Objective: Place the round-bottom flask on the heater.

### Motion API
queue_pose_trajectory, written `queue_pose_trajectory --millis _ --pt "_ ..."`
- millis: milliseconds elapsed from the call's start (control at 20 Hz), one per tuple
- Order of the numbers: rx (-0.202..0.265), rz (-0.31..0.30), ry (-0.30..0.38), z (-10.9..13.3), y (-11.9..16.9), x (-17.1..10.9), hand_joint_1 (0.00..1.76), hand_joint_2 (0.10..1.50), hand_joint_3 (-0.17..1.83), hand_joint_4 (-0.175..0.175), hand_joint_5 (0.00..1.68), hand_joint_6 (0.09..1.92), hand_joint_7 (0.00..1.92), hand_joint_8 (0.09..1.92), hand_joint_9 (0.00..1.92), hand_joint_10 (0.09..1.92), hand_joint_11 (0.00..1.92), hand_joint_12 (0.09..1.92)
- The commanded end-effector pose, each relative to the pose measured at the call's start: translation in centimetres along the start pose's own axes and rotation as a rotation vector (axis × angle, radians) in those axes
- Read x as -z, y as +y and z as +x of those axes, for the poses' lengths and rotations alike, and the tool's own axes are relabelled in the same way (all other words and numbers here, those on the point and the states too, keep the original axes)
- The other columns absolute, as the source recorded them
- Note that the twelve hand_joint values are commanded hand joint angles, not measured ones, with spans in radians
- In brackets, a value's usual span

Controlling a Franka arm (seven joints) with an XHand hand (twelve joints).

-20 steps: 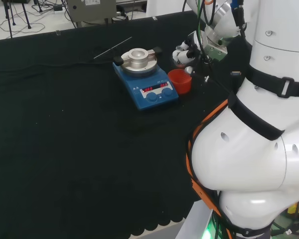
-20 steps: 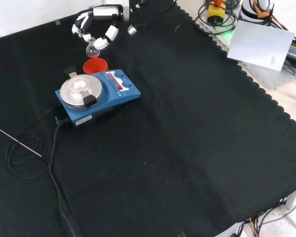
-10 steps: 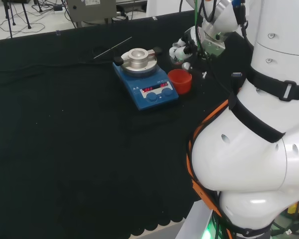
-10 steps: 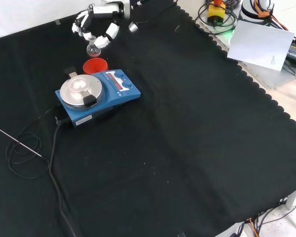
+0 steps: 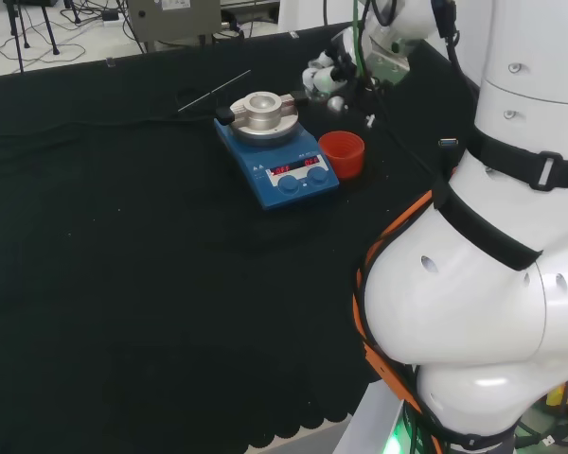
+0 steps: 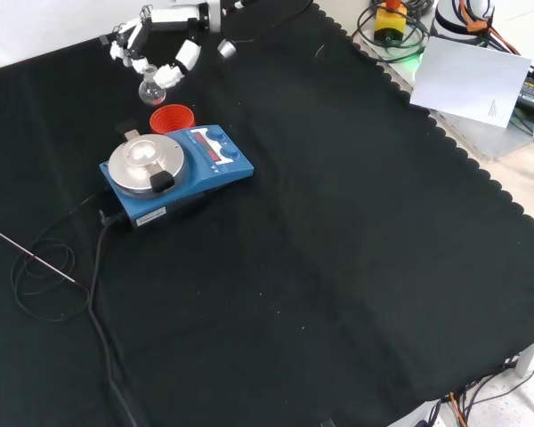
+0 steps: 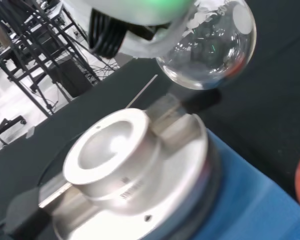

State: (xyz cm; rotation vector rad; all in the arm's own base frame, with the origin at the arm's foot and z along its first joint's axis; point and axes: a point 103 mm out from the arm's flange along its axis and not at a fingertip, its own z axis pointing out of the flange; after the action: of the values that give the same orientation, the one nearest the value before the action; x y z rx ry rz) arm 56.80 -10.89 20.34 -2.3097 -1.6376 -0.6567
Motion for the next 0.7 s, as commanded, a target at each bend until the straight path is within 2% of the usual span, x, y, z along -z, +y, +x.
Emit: queue_pose_trajectory --millis 50,350,700 --pt "0.038 0.038 0.014 3.9 1.7 -1.5 1.13 0.67 0.84 -0.065 1.07 1.1 0.41 0.7 0.65 0.66 0.29 1.36" --pt "0.063 0.085 0.001 6.0 3.2 -2.9 1.13 0.67 0.85 -0.073 1.07 1.11 0.41 0.7 0.65 0.66 0.29 1.36" --pt "0.084 0.138 -0.025 7.2 4.5 -4.4 1.13 0.66 0.85 -0.074 1.07 1.11 0.41 0.7 0.65 0.66 0.29 1.36"
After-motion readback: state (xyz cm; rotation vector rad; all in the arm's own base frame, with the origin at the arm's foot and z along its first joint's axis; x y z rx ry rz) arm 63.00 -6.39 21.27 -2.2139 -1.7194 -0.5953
